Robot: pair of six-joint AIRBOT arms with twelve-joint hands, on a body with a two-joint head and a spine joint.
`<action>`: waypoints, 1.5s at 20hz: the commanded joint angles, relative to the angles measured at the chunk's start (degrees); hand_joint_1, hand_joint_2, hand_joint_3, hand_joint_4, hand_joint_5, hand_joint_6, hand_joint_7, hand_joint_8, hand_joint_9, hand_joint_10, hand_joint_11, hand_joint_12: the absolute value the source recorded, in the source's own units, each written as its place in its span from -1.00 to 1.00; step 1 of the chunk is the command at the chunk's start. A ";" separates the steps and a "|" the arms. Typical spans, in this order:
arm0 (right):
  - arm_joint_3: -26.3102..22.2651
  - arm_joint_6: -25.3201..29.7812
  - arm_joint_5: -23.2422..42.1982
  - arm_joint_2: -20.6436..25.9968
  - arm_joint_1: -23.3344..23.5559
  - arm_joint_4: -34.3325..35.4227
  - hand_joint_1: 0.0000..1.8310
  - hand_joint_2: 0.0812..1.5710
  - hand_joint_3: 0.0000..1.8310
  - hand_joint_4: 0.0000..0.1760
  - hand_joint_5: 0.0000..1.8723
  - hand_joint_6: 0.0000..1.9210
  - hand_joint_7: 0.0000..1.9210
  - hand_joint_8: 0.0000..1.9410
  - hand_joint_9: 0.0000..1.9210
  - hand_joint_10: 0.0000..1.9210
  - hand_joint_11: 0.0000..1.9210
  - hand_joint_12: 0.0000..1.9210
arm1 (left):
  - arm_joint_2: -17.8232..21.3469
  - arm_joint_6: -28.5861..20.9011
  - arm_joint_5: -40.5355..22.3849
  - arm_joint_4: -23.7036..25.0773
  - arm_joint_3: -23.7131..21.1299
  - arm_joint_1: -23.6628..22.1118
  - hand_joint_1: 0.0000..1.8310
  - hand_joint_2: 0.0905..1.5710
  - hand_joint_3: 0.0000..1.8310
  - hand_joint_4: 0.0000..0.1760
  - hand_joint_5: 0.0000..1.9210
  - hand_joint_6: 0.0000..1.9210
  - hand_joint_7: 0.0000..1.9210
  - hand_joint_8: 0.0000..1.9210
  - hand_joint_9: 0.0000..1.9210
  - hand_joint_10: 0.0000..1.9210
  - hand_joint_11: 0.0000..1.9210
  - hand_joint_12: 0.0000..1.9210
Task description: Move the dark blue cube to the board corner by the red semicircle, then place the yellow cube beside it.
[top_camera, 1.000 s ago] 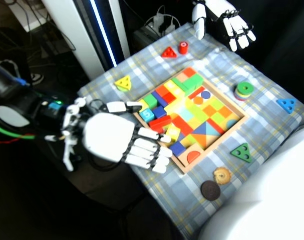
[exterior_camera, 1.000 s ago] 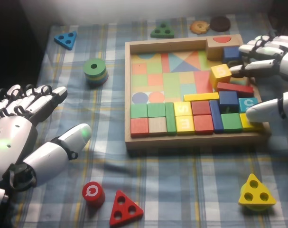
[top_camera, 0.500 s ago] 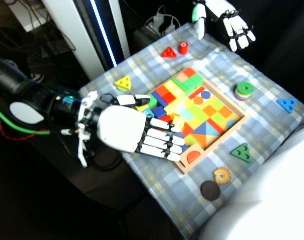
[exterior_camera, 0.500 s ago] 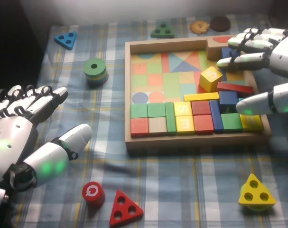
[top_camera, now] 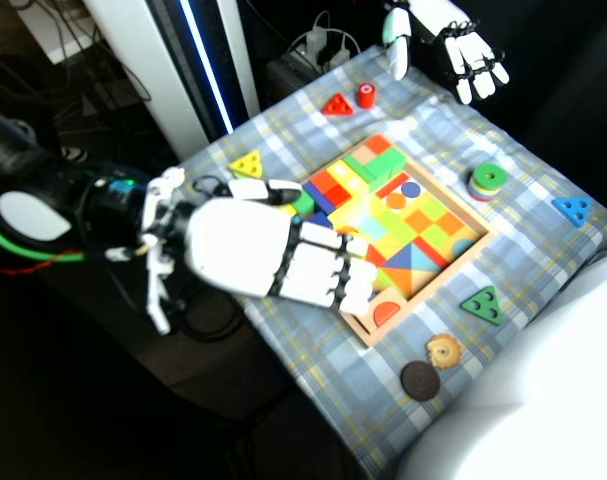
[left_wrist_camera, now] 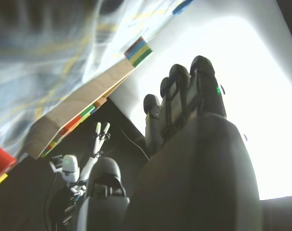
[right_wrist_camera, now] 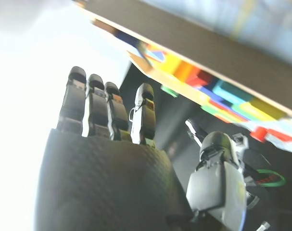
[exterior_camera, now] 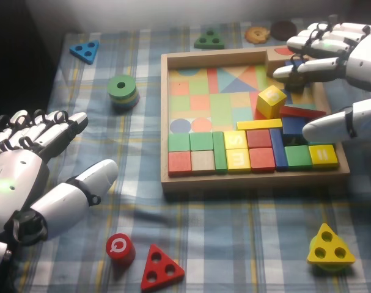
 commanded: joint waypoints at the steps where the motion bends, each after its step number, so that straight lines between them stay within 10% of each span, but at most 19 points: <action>1: 0.32 1.16 5.81 -0.26 0.97 0.55 -1.00 0.14 -1.00 1.00 -0.72 -0.99 -1.00 -1.00 -1.00 -1.00 -1.00 -1.00 | -0.22 -0.40 -6.33 2.73 0.27 -0.48 -1.00 0.39 -1.00 0.21 -0.69 -1.00 -0.76 -1.00 -0.83 -1.00 -1.00 -1.00; 30: 7.74 -2.37 -3.73 -6.54 5.73 -3.78 -1.00 0.17 -1.00 1.00 -0.69 -0.99 -1.00 -1.00 -1.00 -1.00 -1.00 -1.00 | -0.24 -0.58 -6.17 2.81 0.24 -0.47 -1.00 0.40 -1.00 -0.11 -0.66 -1.00 -0.77 -1.00 -0.83 -1.00 -1.00 -1.00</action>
